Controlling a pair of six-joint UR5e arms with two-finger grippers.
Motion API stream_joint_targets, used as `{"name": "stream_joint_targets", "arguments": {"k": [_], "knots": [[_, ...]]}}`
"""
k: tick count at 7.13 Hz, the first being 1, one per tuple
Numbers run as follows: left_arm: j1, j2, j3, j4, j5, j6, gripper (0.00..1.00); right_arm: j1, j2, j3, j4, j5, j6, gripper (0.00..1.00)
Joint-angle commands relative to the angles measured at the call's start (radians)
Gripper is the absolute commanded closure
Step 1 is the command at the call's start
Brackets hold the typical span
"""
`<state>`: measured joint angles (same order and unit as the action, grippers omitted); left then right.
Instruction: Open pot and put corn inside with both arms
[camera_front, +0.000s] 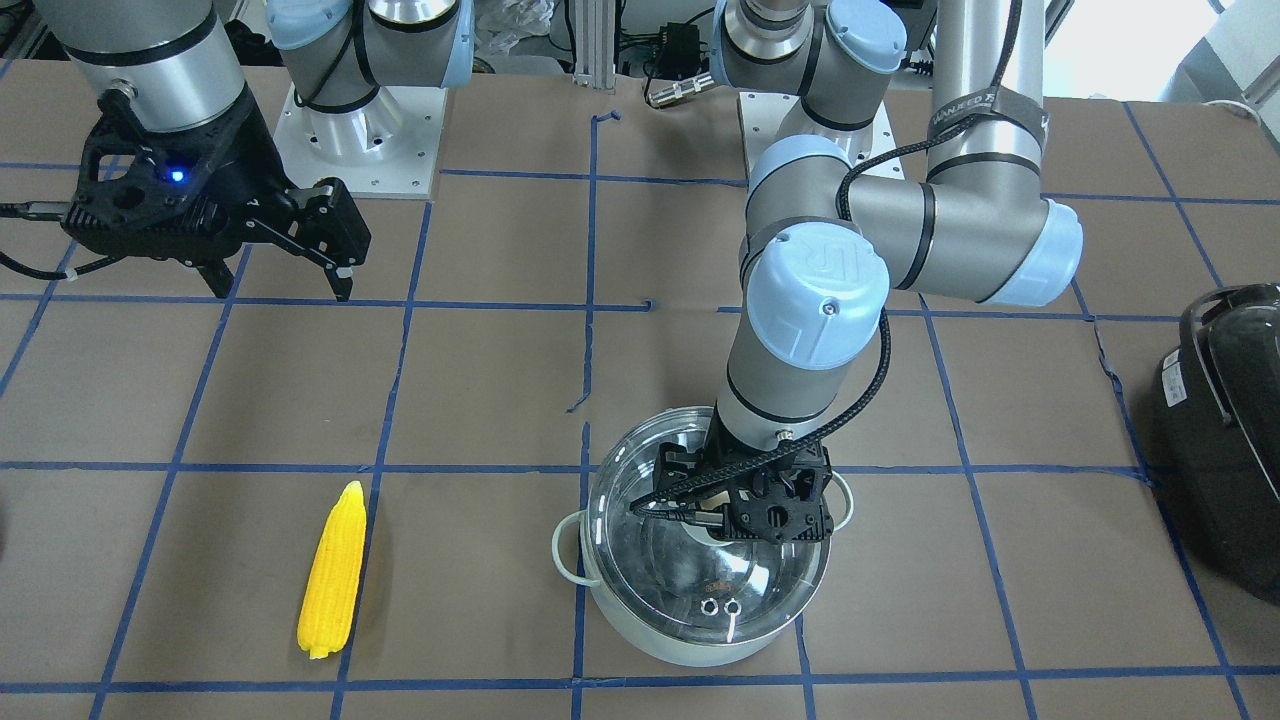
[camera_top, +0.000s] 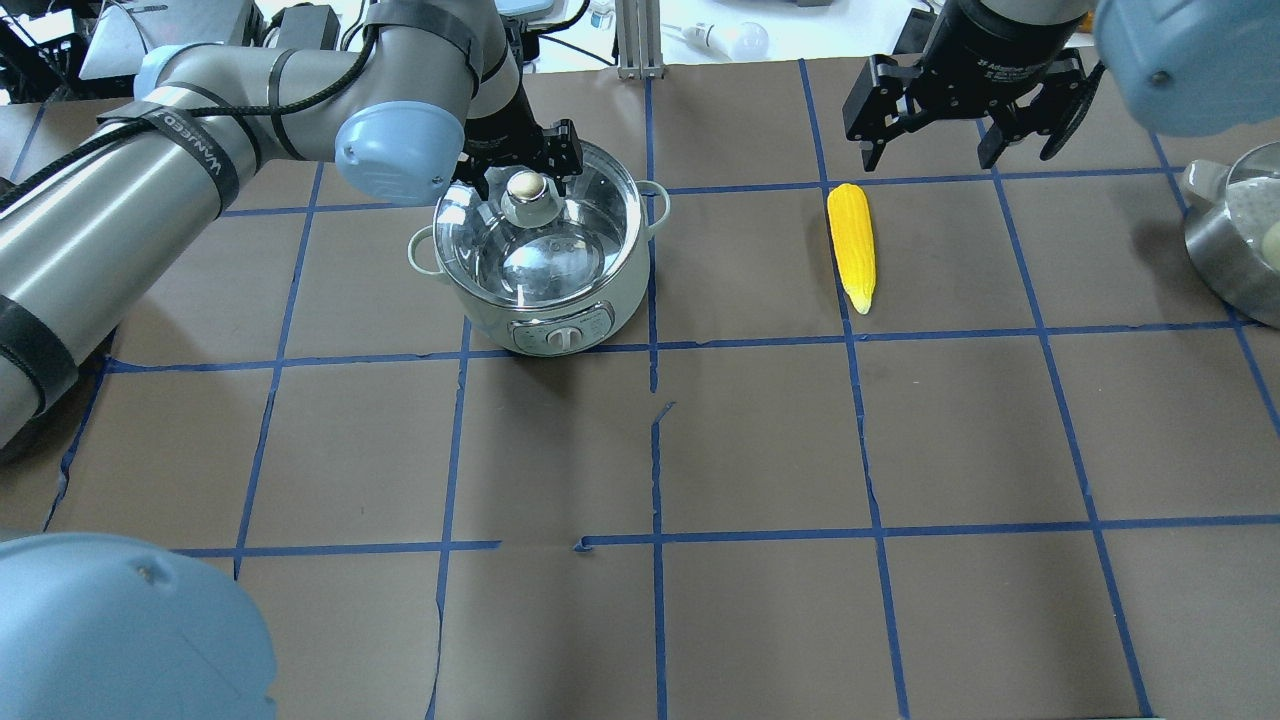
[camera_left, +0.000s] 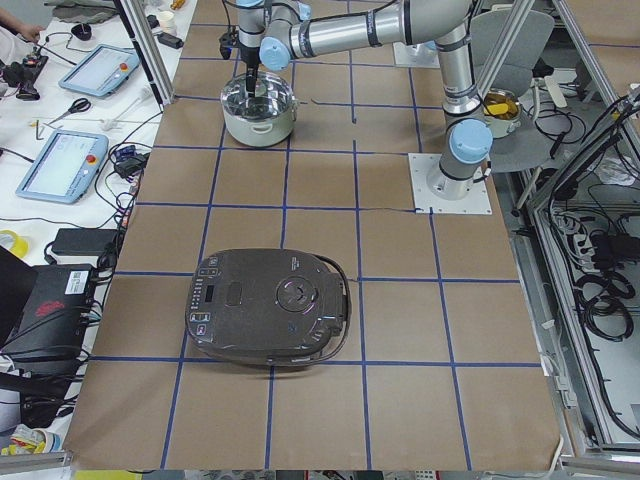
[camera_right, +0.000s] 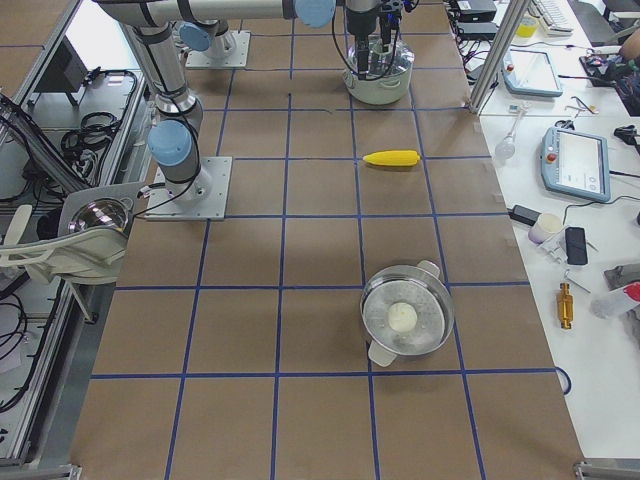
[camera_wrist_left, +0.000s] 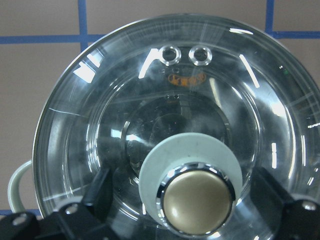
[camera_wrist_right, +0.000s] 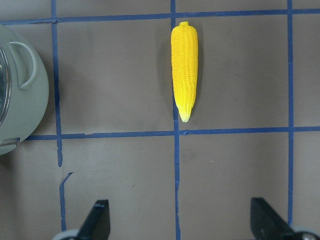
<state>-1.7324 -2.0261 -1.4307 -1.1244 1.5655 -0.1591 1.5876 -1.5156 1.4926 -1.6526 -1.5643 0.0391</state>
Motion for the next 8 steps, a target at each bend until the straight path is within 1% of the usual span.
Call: {"name": "stream_joint_targets", "arguments": {"k": [1,3,4,6,7,8], "knots": [[-0.001,0.003,0.006,0.000,-0.001,0.000,0.48,0.000,0.000,0.000,0.001,0.001,0.001,0.00],[-0.001,0.007,0.003,-0.002,-0.001,0.000,0.63,0.000,0.000,0.000,-0.001,0.001,0.001,0.00],[-0.001,0.012,0.003,-0.003,-0.001,-0.002,0.67,-0.001,0.000,0.000,-0.001,0.001,-0.001,0.00],[-0.001,0.039,0.016,-0.015,0.002,-0.002,0.67,-0.001,0.000,0.000,-0.001,0.001,-0.001,0.00],[0.008,0.056,0.044,-0.068,0.004,0.009,0.67,-0.001,0.000,0.000,-0.001,0.001,0.001,0.00],[0.031,0.067,0.064,-0.122,0.013,0.041,0.71,0.000,0.000,0.000,-0.001,0.001,-0.001,0.00]]}}
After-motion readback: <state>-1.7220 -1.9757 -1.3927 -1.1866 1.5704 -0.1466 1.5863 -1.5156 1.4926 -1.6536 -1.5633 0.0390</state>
